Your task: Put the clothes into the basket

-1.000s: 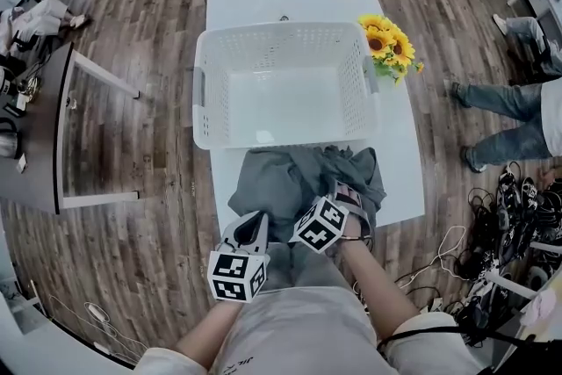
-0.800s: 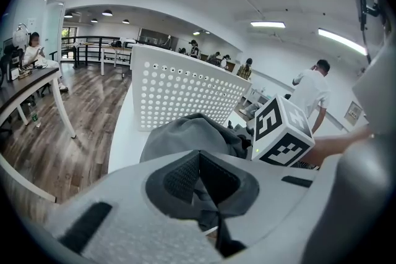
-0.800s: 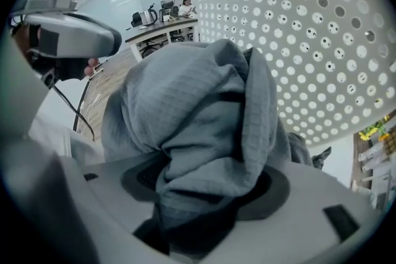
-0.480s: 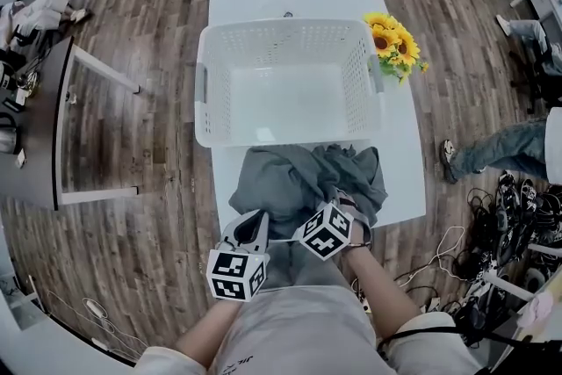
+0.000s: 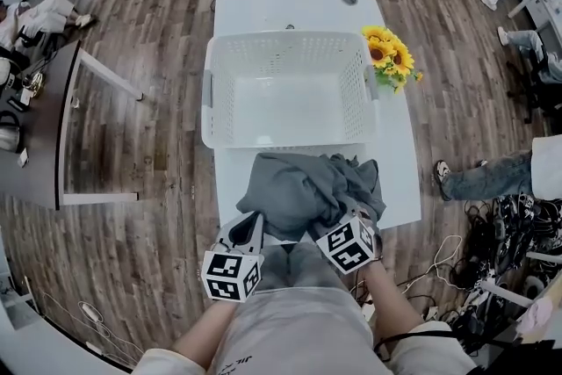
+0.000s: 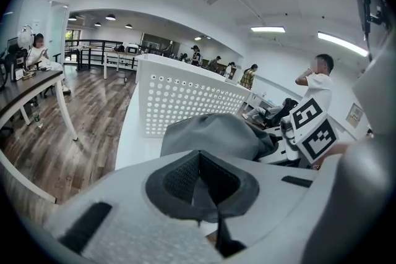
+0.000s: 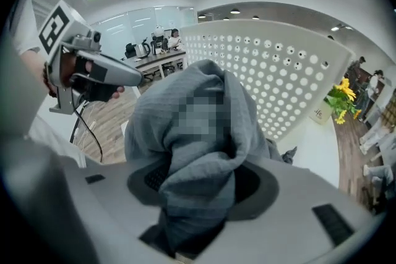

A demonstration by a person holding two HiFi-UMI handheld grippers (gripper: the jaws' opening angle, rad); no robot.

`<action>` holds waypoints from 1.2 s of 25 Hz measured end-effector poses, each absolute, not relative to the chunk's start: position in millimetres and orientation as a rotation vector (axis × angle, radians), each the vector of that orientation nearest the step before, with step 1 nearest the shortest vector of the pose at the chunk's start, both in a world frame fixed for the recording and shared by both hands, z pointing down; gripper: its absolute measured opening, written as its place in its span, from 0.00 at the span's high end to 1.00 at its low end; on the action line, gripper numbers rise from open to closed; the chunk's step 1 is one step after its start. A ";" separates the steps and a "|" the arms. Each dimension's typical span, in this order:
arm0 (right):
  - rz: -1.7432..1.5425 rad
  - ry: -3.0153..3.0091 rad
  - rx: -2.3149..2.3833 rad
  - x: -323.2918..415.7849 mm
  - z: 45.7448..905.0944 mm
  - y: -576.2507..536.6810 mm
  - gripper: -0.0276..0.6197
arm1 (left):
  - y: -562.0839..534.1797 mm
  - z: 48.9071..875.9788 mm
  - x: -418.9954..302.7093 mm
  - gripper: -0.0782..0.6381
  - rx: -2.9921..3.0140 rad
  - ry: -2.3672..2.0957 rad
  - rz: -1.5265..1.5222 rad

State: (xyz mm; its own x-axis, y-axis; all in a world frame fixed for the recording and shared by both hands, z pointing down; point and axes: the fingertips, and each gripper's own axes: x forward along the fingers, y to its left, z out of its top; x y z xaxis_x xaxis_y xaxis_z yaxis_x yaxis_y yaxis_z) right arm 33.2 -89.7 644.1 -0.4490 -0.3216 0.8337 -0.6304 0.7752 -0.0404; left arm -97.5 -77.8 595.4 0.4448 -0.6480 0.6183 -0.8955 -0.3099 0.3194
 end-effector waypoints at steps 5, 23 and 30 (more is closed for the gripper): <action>0.394 -2.113 0.762 44.9 604.5 -95.6 0.62 | -77.6 589.8 -97.0 0.87 2.078 -1.296 0.490; 0.343 -2.225 0.897 77.0 495.8 -84.3 0.62 | -69.9 566.9 -89.3 0.87 2.143 -1.326 0.457; 0.282 -2.288 0.929 81.8 442.6 -93.7 0.62 | -75.2 553.2 -94.1 0.87 2.150 -1.345 0.423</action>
